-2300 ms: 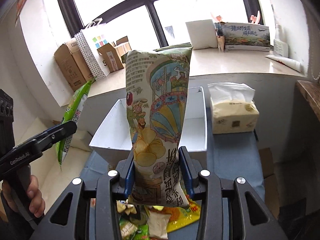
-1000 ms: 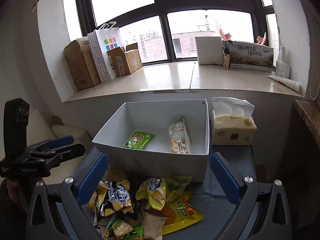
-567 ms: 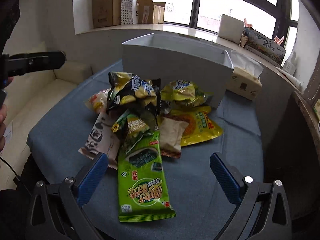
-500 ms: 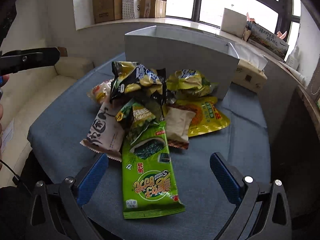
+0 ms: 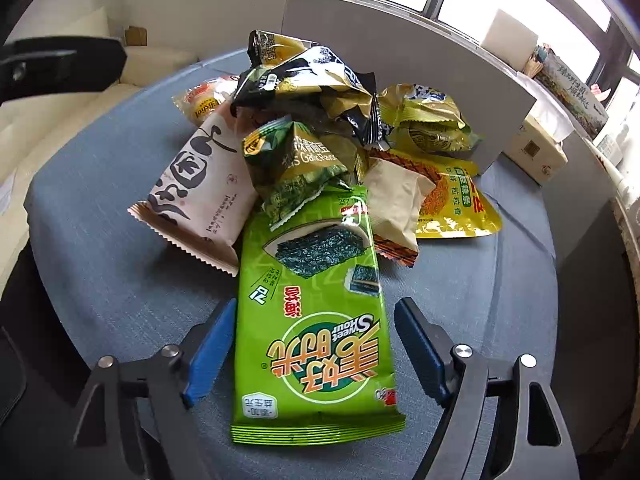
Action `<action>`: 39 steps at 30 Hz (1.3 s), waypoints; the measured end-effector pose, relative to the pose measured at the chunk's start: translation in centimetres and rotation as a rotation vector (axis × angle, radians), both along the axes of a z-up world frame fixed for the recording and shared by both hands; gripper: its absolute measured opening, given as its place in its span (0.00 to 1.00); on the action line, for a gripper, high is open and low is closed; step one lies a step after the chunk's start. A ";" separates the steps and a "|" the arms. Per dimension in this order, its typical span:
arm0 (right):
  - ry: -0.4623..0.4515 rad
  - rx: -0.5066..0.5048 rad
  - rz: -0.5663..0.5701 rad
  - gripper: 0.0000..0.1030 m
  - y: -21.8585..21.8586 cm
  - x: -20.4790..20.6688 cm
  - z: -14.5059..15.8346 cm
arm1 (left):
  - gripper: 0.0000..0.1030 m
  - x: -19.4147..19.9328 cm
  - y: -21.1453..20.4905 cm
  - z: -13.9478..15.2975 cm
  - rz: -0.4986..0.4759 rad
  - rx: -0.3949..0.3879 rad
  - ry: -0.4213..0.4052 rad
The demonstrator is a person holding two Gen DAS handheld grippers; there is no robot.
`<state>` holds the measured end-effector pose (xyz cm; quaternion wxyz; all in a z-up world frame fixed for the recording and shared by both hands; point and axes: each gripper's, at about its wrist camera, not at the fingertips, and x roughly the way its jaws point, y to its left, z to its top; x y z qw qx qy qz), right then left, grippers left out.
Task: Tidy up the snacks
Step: 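Grasp another green seaweed pack with the right tool, then grasp the white-and-pink bread bag with left tool while right tool holds seaweed pack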
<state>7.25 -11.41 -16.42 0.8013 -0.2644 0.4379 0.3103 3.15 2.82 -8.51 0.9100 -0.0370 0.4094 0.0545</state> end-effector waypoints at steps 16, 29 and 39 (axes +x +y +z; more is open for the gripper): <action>0.119 0.110 -0.120 0.69 -8.2 -0.7 3.6 | 1.00 3.1 -3.6 -4.2 -0.094 0.009 0.116; 0.086 0.224 -0.217 0.69 -9.8 -0.3 6.0 | 1.00 5.3 -3.1 -8.5 -0.009 0.003 0.241; 0.094 0.241 -0.176 0.69 -6.9 -0.3 5.7 | 0.75 5.6 -2.2 -8.4 0.011 0.046 0.213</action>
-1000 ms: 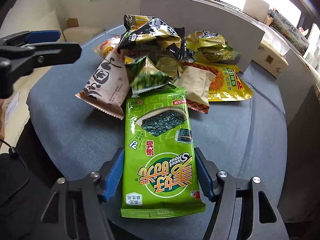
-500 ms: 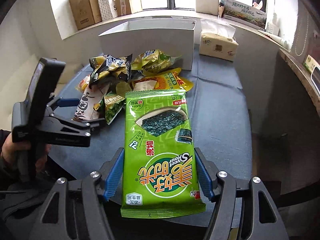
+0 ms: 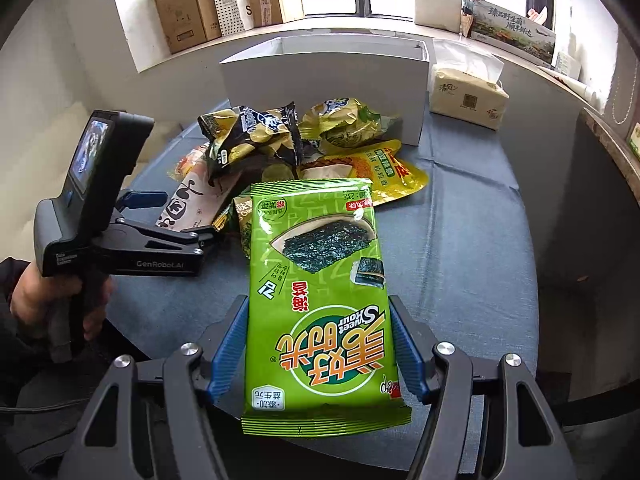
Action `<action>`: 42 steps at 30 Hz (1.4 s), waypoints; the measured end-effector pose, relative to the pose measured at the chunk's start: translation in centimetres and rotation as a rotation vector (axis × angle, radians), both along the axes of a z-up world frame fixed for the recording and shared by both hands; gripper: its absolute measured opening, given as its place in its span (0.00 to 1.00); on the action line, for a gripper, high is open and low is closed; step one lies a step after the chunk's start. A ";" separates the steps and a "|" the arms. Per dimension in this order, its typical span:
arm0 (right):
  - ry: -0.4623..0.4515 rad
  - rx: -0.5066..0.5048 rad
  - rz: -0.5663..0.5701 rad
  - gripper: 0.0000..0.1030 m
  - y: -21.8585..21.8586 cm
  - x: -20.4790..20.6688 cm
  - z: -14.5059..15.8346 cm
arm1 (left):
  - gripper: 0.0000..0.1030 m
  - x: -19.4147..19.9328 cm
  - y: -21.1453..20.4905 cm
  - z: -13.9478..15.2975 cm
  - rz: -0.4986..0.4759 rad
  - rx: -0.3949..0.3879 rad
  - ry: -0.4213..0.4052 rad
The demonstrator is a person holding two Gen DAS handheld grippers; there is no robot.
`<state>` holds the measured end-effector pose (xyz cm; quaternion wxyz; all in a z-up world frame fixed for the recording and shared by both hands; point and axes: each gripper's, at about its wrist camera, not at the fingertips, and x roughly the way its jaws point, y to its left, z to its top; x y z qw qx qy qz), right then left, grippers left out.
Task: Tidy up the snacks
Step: 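Grasp the white-and-pink bread bag with left tool while right tool holds seaweed pack, then lower both held bags into the white box and open both tools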
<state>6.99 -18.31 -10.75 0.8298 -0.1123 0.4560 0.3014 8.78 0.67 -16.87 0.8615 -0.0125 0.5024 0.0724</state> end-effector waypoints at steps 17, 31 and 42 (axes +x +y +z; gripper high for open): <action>0.017 0.033 -0.020 0.69 -0.4 0.0 0.2 | 0.52 -6.0 1.7 4.1 -0.017 -0.047 -0.064; -0.020 0.094 0.001 0.69 1.8 1.5 2.6 | 0.52 -6.7 5.5 11.8 -0.004 -0.103 -0.249; -0.104 0.216 -0.137 0.69 5.2 15.8 9.5 | 0.52 7.0 9.1 18.2 -0.043 -0.204 -0.347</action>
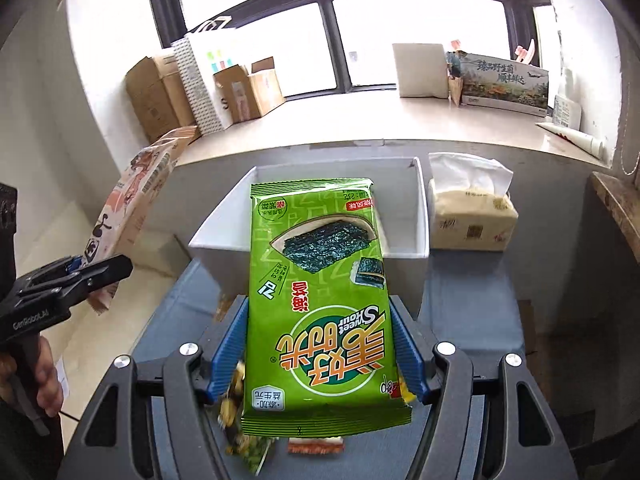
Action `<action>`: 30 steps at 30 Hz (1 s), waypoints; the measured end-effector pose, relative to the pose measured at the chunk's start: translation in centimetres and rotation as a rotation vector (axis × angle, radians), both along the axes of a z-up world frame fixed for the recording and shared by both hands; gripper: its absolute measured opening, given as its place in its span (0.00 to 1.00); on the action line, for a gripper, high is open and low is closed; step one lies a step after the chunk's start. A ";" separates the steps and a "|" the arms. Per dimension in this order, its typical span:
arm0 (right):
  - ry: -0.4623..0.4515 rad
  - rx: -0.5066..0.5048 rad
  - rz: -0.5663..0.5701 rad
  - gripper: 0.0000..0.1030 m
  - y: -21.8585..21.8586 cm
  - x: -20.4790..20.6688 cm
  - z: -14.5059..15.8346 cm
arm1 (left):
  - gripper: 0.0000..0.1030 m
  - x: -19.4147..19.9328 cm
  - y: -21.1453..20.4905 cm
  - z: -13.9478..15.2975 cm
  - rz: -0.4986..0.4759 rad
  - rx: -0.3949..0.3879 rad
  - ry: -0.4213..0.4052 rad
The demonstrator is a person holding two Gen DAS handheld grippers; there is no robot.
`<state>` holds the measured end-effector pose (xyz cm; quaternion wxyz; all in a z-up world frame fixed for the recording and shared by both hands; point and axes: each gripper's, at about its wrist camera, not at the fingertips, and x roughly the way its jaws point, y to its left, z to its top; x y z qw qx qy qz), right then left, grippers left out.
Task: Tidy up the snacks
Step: 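Lower both held bags into the white box and open both tools, then withdraw both tools from the box toward the remaining pile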
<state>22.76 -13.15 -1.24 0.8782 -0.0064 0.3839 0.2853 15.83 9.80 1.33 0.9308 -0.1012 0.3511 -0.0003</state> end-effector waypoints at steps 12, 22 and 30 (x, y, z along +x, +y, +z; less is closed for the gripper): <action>0.080 -0.065 -0.051 0.81 3.3 13.2 -0.8 | 0.65 13.7 1.1 -4.3 0.029 -0.017 0.149; 0.050 0.018 -0.168 1.00 -0.1 12.7 -1.4 | 1.00 11.7 1.4 -4.9 0.011 0.026 0.125; -0.056 0.104 -0.090 1.00 -1.9 6.6 2.2 | 1.00 5.7 1.1 -3.1 0.006 0.038 0.057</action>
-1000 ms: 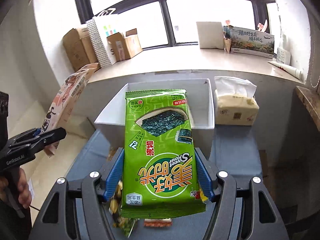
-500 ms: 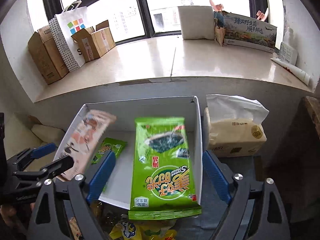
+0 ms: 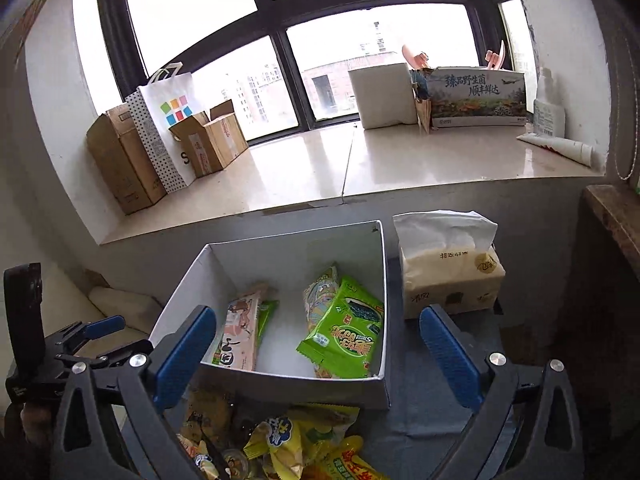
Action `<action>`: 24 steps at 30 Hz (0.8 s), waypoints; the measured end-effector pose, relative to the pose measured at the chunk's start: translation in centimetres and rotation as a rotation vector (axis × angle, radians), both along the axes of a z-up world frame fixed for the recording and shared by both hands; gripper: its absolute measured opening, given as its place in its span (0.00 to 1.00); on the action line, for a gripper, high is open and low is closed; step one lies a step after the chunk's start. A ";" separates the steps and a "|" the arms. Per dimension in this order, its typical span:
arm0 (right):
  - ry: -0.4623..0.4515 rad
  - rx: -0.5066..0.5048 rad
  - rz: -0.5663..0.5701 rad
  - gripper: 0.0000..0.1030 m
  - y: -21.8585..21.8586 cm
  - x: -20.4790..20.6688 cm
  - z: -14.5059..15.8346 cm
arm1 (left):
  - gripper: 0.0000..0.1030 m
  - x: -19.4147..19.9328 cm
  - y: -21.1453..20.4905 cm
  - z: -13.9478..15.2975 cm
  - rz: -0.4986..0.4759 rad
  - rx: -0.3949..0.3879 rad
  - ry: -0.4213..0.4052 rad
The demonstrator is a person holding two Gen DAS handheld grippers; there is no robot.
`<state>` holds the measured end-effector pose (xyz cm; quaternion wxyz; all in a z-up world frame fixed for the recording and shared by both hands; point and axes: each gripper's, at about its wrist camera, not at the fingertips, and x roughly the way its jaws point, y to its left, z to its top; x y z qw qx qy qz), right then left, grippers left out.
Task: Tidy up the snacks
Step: 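Withdraw both tools from the box toward the remaining pile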
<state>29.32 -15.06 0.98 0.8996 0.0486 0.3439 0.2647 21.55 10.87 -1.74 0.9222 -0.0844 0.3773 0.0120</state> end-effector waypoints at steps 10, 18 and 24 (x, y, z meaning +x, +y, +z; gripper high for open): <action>-0.020 0.069 0.127 1.00 -2.5 -12.4 -1.9 | 1.00 -12.6 -1.7 -1.1 -0.030 -0.017 -0.047; 0.053 -0.021 0.241 1.00 1.3 -16.6 -7.4 | 1.00 -18.9 -2.5 -4.1 0.006 -0.017 -0.024; 0.015 -0.164 0.321 1.00 6.3 -16.6 -10.3 | 1.00 -20.5 -1.8 -4.9 0.019 -0.018 -0.016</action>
